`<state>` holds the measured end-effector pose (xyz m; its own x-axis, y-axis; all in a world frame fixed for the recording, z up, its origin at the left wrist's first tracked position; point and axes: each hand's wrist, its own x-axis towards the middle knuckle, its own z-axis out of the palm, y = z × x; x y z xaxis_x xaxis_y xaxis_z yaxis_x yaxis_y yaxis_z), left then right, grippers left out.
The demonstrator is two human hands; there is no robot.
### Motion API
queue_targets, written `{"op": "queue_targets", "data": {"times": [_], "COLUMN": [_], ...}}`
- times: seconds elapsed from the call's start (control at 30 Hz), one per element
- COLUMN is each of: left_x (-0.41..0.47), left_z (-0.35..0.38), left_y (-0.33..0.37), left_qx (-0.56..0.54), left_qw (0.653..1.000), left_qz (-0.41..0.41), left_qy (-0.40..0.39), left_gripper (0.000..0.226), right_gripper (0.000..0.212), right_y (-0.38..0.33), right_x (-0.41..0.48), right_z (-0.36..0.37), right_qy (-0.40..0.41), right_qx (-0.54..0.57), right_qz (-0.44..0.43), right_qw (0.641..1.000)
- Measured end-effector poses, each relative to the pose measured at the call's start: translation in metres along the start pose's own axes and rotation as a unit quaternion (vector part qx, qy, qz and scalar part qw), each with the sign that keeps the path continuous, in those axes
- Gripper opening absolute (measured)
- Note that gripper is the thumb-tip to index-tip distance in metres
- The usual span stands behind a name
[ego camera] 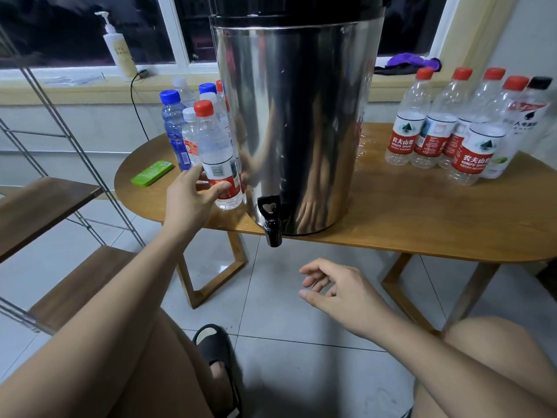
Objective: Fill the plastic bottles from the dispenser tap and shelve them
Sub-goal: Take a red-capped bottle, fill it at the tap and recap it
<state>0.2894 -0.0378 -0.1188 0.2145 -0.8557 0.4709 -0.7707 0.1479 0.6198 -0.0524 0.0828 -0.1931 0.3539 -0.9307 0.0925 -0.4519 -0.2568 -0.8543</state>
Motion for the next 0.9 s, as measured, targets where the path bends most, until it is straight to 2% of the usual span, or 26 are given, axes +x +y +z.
{"op": "queue_targets", "data": {"times": [0.13,0.23,0.37,0.5,0.6,0.73,0.9], "left_x": [-0.023,-0.044,-0.074,-0.102,-0.110,-0.109,-0.110], "left_z": [-0.005,-0.008,-0.006,0.004,0.012,0.024,0.039], "left_y": [-0.001,0.002,0.015,0.034,0.043,0.048,0.049], "left_qx": [-0.042,-0.071,-0.086,-0.090,-0.092,-0.078,-0.044], "left_qw": [0.998,0.993,0.990,0.982,0.974,0.972,0.972], "left_qz": [-0.050,-0.087,-0.079,-0.067,-0.064,-0.031,-0.002], "left_qy": [-0.014,-0.035,-0.085,-0.154,-0.198,-0.221,-0.230], "left_gripper": [0.048,0.041,0.032,0.012,0.012,0.013,0.016], "right_gripper": [0.024,0.023,0.020,0.017,0.014,0.014,0.027], "right_y": [0.001,0.003,0.003,0.005,0.007,0.024,0.056], "right_x": [0.003,0.009,0.018,0.027,0.030,0.039,0.055], "right_z": [-0.007,-0.020,-0.045,-0.081,-0.116,-0.170,-0.230], "right_qy": [0.033,0.071,0.144,0.203,0.251,0.342,0.468], "right_qx": [0.011,0.022,0.043,0.038,0.027,-0.003,-0.046], "right_qz": [-0.011,-0.012,-0.014,0.005,0.011,0.044,0.097], "right_qw": [0.999,0.997,0.989,0.978,0.968,0.939,0.877]}}
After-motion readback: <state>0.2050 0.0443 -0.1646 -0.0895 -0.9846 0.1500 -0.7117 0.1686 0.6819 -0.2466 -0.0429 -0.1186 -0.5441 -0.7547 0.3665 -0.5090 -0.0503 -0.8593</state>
